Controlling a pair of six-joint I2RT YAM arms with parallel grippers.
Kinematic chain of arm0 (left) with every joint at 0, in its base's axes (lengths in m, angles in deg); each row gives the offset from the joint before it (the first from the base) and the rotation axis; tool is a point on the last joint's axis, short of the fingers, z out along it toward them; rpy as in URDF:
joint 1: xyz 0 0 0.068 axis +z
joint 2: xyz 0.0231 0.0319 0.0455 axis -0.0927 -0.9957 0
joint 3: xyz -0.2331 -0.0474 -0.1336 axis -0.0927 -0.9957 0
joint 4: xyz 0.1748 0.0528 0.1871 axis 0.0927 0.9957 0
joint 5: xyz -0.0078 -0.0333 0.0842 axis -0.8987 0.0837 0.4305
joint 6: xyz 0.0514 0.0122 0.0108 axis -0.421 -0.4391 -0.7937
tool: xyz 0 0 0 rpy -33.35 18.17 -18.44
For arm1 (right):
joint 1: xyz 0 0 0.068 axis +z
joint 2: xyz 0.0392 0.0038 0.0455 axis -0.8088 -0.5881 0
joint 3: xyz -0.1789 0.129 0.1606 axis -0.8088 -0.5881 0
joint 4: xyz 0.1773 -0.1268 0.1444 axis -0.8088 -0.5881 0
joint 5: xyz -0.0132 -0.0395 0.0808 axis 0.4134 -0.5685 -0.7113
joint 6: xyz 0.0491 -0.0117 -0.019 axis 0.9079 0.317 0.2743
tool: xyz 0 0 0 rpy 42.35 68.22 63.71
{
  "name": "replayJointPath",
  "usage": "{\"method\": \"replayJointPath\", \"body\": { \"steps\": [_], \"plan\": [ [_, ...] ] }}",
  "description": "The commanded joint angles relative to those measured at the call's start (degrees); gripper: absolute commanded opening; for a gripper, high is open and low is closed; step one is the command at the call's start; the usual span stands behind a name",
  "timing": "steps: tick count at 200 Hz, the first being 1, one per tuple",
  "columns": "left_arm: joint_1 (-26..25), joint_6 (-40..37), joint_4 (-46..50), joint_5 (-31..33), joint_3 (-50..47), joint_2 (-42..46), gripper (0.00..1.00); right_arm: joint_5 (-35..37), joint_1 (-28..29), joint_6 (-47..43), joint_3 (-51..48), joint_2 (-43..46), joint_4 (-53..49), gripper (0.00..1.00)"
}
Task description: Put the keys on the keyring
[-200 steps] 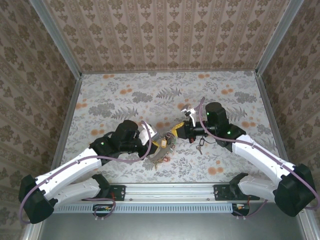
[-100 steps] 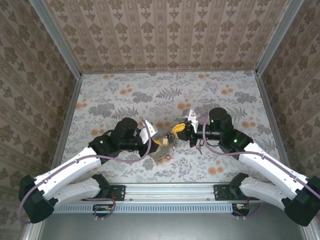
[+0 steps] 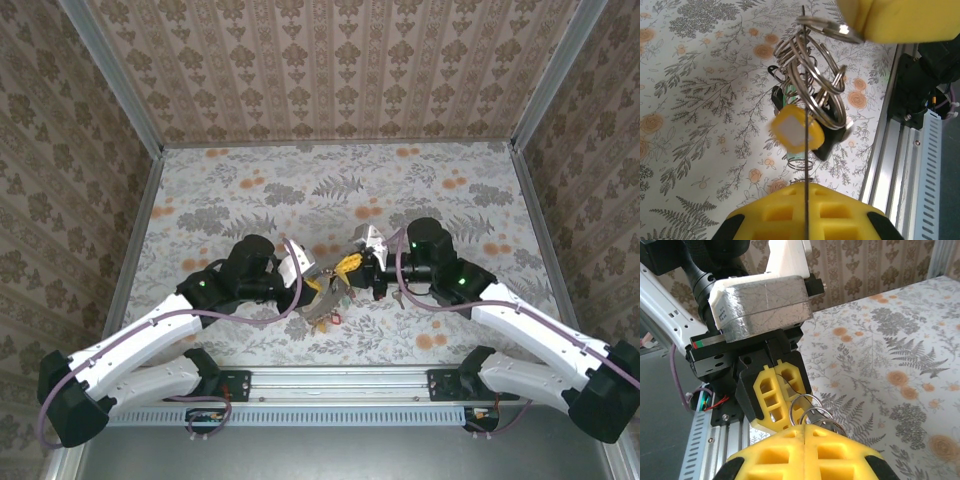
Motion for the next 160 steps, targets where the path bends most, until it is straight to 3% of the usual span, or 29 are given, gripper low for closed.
{"method": "replayJointPath", "body": {
  "steps": [1, 63, 83, 98, 160],
  "plan": [
    [0.8, 0.4, -2.6, 0.8, 1.1, 1.6, 0.0, 3.8, 0.6, -0.6, 0.5, 2.7, -1.7, 0.0],
    [0.9, 0.4, -2.6, 0.8, 0.9, 1.9, 0.0, 5.3, -0.1, 0.6, 0.6, 3.6, -3.3, 0.0],
    [0.8, 0.4, -2.6, 0.7, 1.0, 1.8, 0.0, 5.5, 0.3, 0.1, 1.7, 2.6, -5.0, 0.21],
    [0.9, 0.6, -2.7, 0.7, 0.9, 1.9, 0.0, 7.1, 1.4, -1.3, 2.8, 1.7, -7.0, 0.3],
    [0.9, 0.7, -2.6, 0.8, 0.9, 1.3, 0.0, 14.2, 5.2, -4.3, 4.8, -0.1, -8.1, 0.35]
  ]
}}
